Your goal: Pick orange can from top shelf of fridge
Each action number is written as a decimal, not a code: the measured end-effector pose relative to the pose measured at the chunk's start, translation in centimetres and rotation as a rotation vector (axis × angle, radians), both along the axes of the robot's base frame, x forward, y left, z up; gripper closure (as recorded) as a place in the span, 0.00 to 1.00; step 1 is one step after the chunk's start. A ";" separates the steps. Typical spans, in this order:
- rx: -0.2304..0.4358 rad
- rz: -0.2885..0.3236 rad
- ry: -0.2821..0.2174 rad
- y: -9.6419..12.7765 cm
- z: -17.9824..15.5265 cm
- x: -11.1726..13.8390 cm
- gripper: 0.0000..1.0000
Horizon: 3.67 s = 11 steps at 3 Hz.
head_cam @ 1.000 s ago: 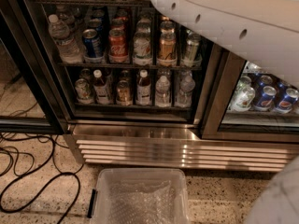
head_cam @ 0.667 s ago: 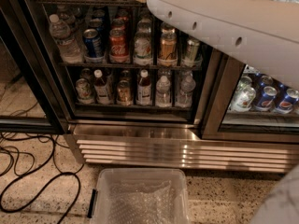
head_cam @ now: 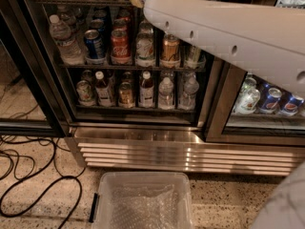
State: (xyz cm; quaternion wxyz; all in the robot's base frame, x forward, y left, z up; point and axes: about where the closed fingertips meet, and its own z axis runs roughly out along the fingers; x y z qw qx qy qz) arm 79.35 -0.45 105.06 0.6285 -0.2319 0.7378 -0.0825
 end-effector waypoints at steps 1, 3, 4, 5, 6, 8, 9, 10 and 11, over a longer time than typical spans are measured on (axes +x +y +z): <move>0.128 0.046 -0.012 2.0 0.3 0.1 0.22; 0.306 0.196 -0.072 5.3 3.7 -0.1 0.26; 0.335 0.210 -0.093 5.2 4.8 0.0 0.27; 0.345 0.206 -0.103 4.9 5.0 0.2 0.24; 0.332 0.179 -0.089 4.3 3.6 0.6 0.24; 0.299 0.122 -0.038 3.0 -0.3 2.0 0.25; 0.295 0.118 -0.034 2.9 -0.3 2.2 0.25; 0.287 0.107 -0.038 2.5 -0.2 2.6 0.26; 0.285 0.099 -0.039 2.1 -0.1 2.6 0.26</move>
Offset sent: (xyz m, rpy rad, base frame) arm -0.0081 0.0770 0.0156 0.3946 -0.0780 0.2703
